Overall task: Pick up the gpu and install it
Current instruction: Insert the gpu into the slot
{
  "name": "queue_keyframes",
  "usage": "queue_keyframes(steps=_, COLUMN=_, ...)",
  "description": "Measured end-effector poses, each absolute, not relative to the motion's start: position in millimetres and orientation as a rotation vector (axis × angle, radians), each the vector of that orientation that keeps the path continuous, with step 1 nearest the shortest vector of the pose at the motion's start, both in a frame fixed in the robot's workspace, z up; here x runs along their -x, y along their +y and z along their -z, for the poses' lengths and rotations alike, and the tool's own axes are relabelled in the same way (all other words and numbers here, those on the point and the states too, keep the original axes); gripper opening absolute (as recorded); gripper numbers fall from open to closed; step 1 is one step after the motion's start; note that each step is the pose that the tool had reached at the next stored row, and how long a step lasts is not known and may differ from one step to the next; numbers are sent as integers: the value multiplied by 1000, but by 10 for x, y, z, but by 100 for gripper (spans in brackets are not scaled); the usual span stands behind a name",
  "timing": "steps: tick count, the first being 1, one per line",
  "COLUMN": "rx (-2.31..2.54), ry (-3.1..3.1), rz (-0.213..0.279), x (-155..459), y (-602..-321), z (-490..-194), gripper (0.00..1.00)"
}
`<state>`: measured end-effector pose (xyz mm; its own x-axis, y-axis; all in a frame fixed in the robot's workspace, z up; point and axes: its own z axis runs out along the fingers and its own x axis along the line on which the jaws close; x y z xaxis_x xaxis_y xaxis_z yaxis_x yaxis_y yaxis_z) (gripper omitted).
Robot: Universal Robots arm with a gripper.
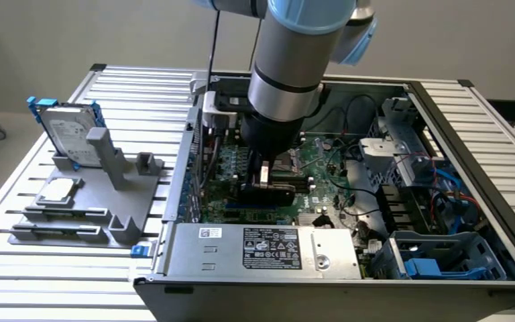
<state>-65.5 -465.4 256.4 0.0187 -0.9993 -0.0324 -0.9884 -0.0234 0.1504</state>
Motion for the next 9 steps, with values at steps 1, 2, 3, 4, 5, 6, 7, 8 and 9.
queue_keyframes(steps=1, rx=-2180, ry=-2133, rz=197, x=655, y=-4654, z=-2560, gripper=27)
queue_keyframes(steps=2, rx=-2181, ry=-2132, rz=198, x=655, y=-4654, z=-2556, gripper=27)
queue_keyframes(steps=3, rx=-2182, ry=-2131, rz=198, x=655, y=-4655, z=-2552, gripper=27)
queue_keyframes(steps=4, rx=-2182, ry=-2131, rz=199, x=655, y=-4655, z=-2549, gripper=27)
queue_keyframes(steps=5, rx=-2183, ry=-2130, rz=199, x=655, y=-4654, z=-2549, gripper=27)
queue_keyframes(steps=6, rx=-2183, ry=-2130, rz=199, x=655, y=-4654, z=-2548, gripper=27)
queue_keyframes(steps=7, rx=-2183, ry=-2130, rz=200, x=655, y=-4654, z=-2548, gripper=27)
queue_keyframes(steps=8, rx=-2183, ry=-2130, rz=200, x=655, y=-4654, z=-2547, gripper=27)
queue_keyframes(steps=9, rx=-2183, ry=-2130, rz=200, x=655, y=-4654, z=-2547, gripper=27)
